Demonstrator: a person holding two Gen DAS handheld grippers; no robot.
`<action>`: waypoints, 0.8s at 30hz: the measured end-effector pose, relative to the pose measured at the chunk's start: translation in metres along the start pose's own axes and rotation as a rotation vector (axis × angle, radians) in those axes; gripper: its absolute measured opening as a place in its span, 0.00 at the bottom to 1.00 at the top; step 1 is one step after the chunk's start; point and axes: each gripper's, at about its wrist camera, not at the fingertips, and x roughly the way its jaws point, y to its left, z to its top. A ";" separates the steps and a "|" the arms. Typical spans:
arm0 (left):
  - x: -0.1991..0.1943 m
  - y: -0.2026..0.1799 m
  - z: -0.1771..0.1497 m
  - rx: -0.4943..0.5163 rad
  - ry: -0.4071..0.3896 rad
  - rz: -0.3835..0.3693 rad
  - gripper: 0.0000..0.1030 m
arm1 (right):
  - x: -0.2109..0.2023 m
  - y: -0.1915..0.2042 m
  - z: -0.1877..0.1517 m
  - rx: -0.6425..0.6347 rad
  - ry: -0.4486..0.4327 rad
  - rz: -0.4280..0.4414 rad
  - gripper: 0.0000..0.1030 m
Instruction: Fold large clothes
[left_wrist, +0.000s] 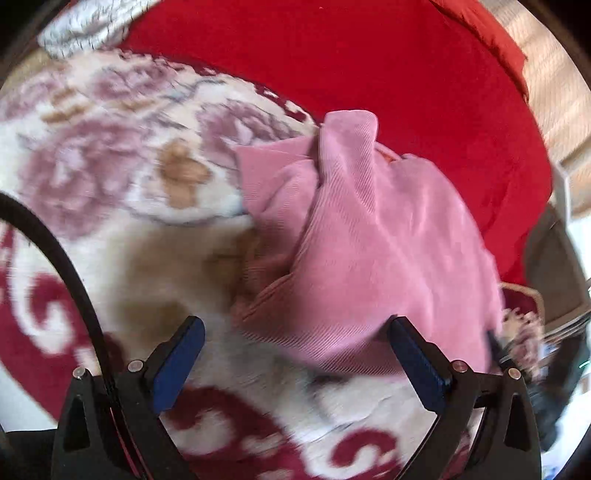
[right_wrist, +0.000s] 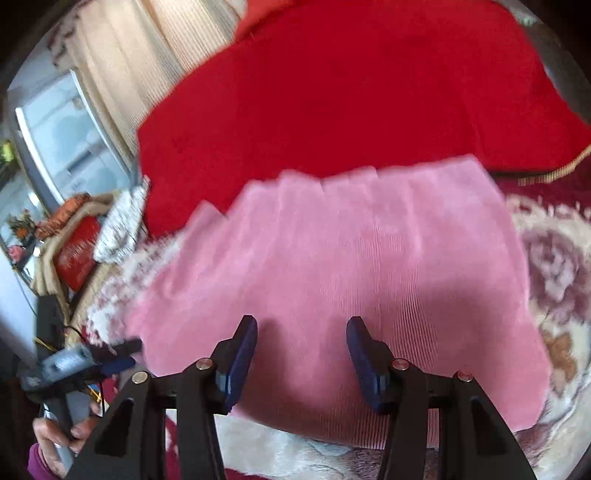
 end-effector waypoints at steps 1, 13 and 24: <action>0.000 0.000 0.002 -0.016 -0.018 -0.026 0.96 | 0.005 -0.005 0.000 0.016 0.014 0.005 0.52; 0.013 0.012 0.008 -0.127 -0.093 -0.074 0.76 | 0.004 -0.016 -0.002 0.079 0.024 0.065 0.50; 0.018 0.000 0.019 -0.078 -0.120 -0.035 0.63 | -0.005 -0.026 -0.001 0.120 0.022 0.116 0.50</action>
